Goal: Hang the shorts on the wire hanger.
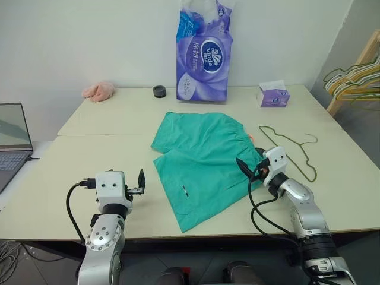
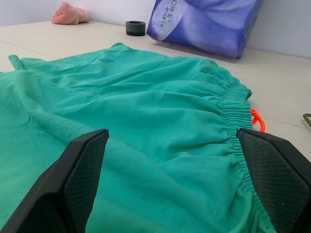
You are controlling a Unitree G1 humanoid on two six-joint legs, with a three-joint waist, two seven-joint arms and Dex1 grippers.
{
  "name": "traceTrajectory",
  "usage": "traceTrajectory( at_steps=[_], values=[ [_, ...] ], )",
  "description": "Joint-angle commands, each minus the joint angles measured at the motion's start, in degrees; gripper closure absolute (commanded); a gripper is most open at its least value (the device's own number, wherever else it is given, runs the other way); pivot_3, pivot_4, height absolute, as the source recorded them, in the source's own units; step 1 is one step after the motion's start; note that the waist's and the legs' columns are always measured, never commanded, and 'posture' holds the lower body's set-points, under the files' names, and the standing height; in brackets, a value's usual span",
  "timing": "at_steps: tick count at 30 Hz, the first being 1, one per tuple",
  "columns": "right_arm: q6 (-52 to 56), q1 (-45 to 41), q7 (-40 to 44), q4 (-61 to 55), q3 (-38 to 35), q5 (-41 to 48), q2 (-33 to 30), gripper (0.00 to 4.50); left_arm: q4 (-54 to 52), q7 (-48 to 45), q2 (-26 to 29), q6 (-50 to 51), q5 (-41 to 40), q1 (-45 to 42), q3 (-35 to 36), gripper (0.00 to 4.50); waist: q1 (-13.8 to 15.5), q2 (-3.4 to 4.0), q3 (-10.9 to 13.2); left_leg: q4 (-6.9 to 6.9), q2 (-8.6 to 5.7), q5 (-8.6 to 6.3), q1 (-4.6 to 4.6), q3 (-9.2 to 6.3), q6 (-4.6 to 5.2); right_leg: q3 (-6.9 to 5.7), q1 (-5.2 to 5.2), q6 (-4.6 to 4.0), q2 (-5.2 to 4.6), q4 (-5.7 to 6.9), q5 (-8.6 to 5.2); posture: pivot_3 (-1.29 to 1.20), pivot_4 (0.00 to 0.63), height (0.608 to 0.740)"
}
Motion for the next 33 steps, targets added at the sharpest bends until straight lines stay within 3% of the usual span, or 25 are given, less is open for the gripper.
traceTrajectory(
  at_steps=[1,18,33],
  values=[
    [-0.32,-0.54,-0.12,-2.08,-0.79,0.85,-0.42,0.0,-1.51,0.25,0.57,-1.16,1.11,-0.48,-0.22,0.03,0.0,0.0,0.0,0.0,0.0,0.0,0.0,0.0,0.0,0.0,0.0,0.0,0.0,0.0,0.0,-0.06,0.03,0.74],
    [-0.32,-1.41,1.17,-1.47,-0.3,1.2,-0.39,0.0,-1.18,1.43,-0.1,-0.94,1.2,-0.68,0.31,0.03,0.02,-0.01,0.0,0.0,0.0,0.0,0.0,0.0,0.0,0.0,0.0,0.0,0.0,0.0,0.0,-0.06,0.023,0.74],
    [0.03,-1.2,3.61,-2.33,0.1,1.79,-0.94,0.0,-1.78,-3.72,0.38,-3.59,-2.88,0.24,-0.15,0.03,-0.08,-0.01,0.0,0.0,0.0,0.0,0.0,0.01,0.0,0.0,0.0,0.01,0.0,-0.01,0.0,-0.07,0.022,0.74]
  ],
)
